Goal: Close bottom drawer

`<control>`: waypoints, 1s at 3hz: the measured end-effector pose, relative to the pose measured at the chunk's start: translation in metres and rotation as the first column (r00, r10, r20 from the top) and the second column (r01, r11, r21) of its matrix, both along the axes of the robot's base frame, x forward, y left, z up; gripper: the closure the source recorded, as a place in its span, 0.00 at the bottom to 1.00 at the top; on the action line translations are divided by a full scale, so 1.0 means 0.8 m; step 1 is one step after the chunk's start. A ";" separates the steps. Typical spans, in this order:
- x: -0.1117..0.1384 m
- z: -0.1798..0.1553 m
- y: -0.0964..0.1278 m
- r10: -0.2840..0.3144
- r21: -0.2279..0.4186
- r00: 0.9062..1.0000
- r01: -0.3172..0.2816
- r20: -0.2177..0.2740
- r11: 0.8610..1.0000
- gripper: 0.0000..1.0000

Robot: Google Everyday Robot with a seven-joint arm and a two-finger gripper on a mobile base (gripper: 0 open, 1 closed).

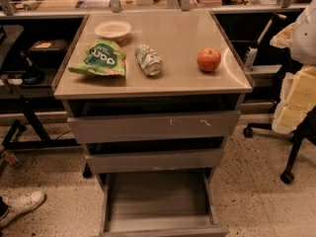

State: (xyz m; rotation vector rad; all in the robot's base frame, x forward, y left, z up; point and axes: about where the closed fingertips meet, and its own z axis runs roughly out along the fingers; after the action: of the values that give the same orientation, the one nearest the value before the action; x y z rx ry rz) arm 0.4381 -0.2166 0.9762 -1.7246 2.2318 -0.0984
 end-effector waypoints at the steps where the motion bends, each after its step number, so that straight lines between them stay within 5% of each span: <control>1: 0.000 0.000 0.000 0.000 0.000 1.000 0.000 0.000 1.000 0.00; 3: 0.000 0.000 0.000 0.000 0.000 1.000 0.000 0.000 1.000 0.42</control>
Offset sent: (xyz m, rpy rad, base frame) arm 0.0000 0.0000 0.0000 0.0000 0.0000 0.0000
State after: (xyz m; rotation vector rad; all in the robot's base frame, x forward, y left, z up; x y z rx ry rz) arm 0.4382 -0.2166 0.9762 -1.7246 2.2317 -0.0985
